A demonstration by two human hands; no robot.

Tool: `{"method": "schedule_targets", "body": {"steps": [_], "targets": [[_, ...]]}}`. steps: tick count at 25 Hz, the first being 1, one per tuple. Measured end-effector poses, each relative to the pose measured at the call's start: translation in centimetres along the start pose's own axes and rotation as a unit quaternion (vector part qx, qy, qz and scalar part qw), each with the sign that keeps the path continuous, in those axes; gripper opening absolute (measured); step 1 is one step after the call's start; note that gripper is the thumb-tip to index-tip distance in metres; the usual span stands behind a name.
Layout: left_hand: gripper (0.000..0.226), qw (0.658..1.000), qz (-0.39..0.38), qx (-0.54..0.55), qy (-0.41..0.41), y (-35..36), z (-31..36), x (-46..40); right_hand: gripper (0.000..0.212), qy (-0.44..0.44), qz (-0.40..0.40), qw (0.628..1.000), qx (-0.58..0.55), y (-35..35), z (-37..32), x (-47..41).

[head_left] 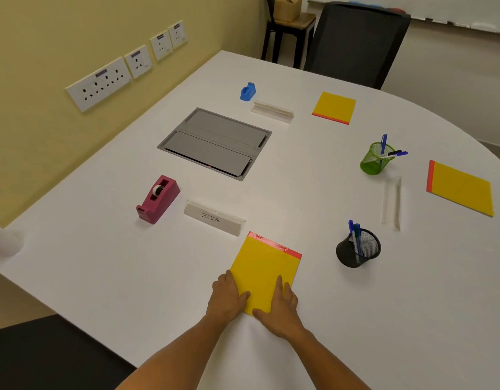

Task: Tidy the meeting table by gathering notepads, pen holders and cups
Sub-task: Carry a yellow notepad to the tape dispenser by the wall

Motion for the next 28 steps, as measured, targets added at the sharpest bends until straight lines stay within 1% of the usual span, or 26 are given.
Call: {"method": "schedule_targets", "body": {"steps": [2, 4, 6, 8, 9, 11, 13, 15, 16, 18, 20, 22, 23, 25, 26, 27, 28], "targets": [[0.077, 1.0, 0.0, -0.014, -0.013, -0.5, 0.0, -0.7, 0.118, 0.004, 0.0, 1.0, 0.002, -0.1, 0.1, 0.1], [0.073, 0.999, -0.015, -0.009, -0.043, -0.8, -0.4, -1.2, 0.118, 0.007, -0.002, 1.0, -0.004, -0.1, 0.3, 0.1], [0.074, 0.996, -0.028, 0.033, -0.081, -0.9, -1.1, -1.4, 0.118, 0.012, -0.002, 1.0, -0.016, -0.1, 0.5, 0.3], [0.073, 0.99, -0.026, 0.092, -0.102, -0.8, -1.3, -1.6, 0.118, 0.015, 0.002, 1.0, -0.021, -0.1, 0.5, 0.4], [0.067, 0.986, -0.023, 0.127, -0.107, -0.8, -1.2, -1.6, 0.118, 0.016, 0.003, 1.0, -0.021, 0.0, 0.5, 0.4], [0.047, 0.976, -0.011, 0.192, -0.103, -0.9, -0.9, -1.5, 0.118, 0.016, 0.001, 1.0, -0.022, 0.0, 0.5, 0.4], [0.031, 0.971, -0.007, 0.222, -0.086, -1.3, -0.3, -1.1, 0.116, 0.019, 0.012, 0.999, -0.038, -0.3, 0.2, 0.4], [0.027, 0.968, -0.02, 0.242, -0.064, -1.9, 0.2, -0.9, 0.113, 0.037, 0.039, 0.994, -0.093, -1.1, 0.1, 0.4], [0.025, 0.965, -0.024, 0.254, -0.053, -2.4, 0.4, -0.8, 0.111, 0.053, 0.055, 0.987, -0.14, -1.5, 0.1, 0.3], [0.021, 0.96, -0.032, 0.277, -0.036, -3.6, 0.6, -0.7, 0.106, 0.092, 0.073, 0.959, -0.259, -2.3, 0.4, 0.2], [0.015, 0.949, -0.031, 0.311, -0.029, -4.9, 0.5, -0.3, 0.101, 0.116, 0.061, 0.917, -0.376, -2.6, 0.6, 0.1], [0.011, 0.94, -0.026, 0.34, -0.019, -6.4, 0.7, 0.1, 0.087, 0.124, 0.042, 0.879, -0.459, -2.7, 0.7, -0.2], [0.011, 0.937, -0.021, 0.348, -0.015, -7.3, 0.8, 0.3, 0.073, 0.109, 0.03, 0.867, -0.485, -2.8, 0.4, -0.3], [0.013, 0.934, -0.008, 0.356, -0.009, -9.1, 0.8, 0.5, 0.035, 0.069, 0.006, 0.854, -0.516, -3.0, -0.8, -0.5], [0.015, 0.935, -0.001, 0.356, -0.007, -10.0, 0.7, 0.6, 0.023, 0.058, -0.006, 0.849, -0.524, -3.0, -1.5, -0.4], [0.018, 0.935, 0.005, 0.354, -0.003, -10.9, 0.6, 0.7, 0.02, 0.048, -0.013, 0.849, -0.526, -2.9, -2.2, -0.4], [0.02, 0.936, 0.012, 0.352, 0.0, -11.8, 0.5, 0.6, 0.023, 0.035, -0.012, 0.853, -0.52, -3.1, -3.1, -0.4]]}}
Point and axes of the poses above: each hand's wrist, its own x-axis away from the middle knuckle, its own y-axis out of the palm, z = x × y, the point moved 5 cm from there along -x, towards the middle knuckle, and after that the axes turned 10 degrees about x, right-handed, at the moved point
